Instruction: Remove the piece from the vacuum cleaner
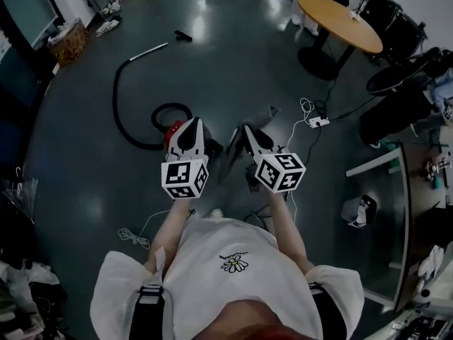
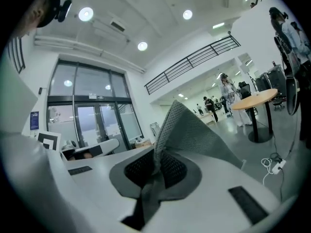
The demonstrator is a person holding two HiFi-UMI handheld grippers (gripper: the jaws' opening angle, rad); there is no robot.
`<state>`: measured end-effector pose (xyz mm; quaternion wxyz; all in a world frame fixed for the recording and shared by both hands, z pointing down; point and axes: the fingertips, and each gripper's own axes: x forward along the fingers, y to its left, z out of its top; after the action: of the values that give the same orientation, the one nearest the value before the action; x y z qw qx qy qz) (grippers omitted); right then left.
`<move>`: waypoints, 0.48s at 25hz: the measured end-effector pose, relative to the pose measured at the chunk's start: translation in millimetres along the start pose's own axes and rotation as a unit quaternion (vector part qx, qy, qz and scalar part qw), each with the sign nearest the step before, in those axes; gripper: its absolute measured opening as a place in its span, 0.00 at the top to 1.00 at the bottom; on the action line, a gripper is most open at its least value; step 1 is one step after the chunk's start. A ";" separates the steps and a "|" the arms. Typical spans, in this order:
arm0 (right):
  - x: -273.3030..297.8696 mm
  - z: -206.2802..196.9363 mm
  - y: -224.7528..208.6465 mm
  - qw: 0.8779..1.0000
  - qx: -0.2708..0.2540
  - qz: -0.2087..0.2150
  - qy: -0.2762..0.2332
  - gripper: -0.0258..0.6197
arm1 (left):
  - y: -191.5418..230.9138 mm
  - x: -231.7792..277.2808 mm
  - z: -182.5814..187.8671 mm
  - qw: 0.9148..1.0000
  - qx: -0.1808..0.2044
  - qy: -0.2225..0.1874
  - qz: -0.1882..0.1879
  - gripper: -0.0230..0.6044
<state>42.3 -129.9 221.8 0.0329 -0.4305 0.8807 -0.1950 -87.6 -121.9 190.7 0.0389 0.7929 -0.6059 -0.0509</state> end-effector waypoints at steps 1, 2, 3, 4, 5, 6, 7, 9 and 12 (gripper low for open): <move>-5.5 4.6 3.3 1.000 -0.002 0.004 -0.004 0.91 | -1.1 -4.2 2.7 1.000 -0.008 -0.003 0.008 0.96; -9.0 7.3 6.4 1.000 -0.003 0.006 -0.003 0.91 | -1.9 -7.4 4.5 1.000 -0.016 -0.003 0.015 0.96; -11.9 8.5 8.9 1.000 -0.004 0.008 0.000 0.91 | -4.1 -10.0 5.7 1.000 -0.019 -0.002 0.018 0.96; -15.1 8.3 10.5 1.000 -0.006 0.010 0.005 0.91 | -8.1 -12.6 6.7 1.000 -0.017 -0.002 0.019 0.96; -18.1 7.2 10.8 1.000 -0.006 0.012 0.009 0.91 | -12.9 -15.1 7.6 1.000 -0.009 -0.003 0.020 0.96; -20.1 6.0 9.9 1.000 -0.006 0.013 0.012 0.91 | -16.9 -16.9 8.7 1.000 0.000 -0.006 0.022 0.96; -21.1 5.2 8.6 1.000 -0.007 0.015 0.014 0.91 | -19.6 -17.8 10.2 1.000 0.007 -0.010 0.026 0.96; -21.7 3.6 6.8 0.999 -0.018 0.018 0.019 0.91 | -21.8 -19.6 12.9 0.999 0.010 -0.018 0.036 0.96; -19.8 6.3 8.2 0.998 -0.047 0.024 0.022 0.91 | -18.2 -21.5 16.1 0.998 0.015 -0.024 0.051 0.96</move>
<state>50.0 -112.1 210.7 -0.0020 -0.4057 0.8995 -0.1622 -77.8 -96.3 173.2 0.0150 0.7603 -0.6467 -0.0588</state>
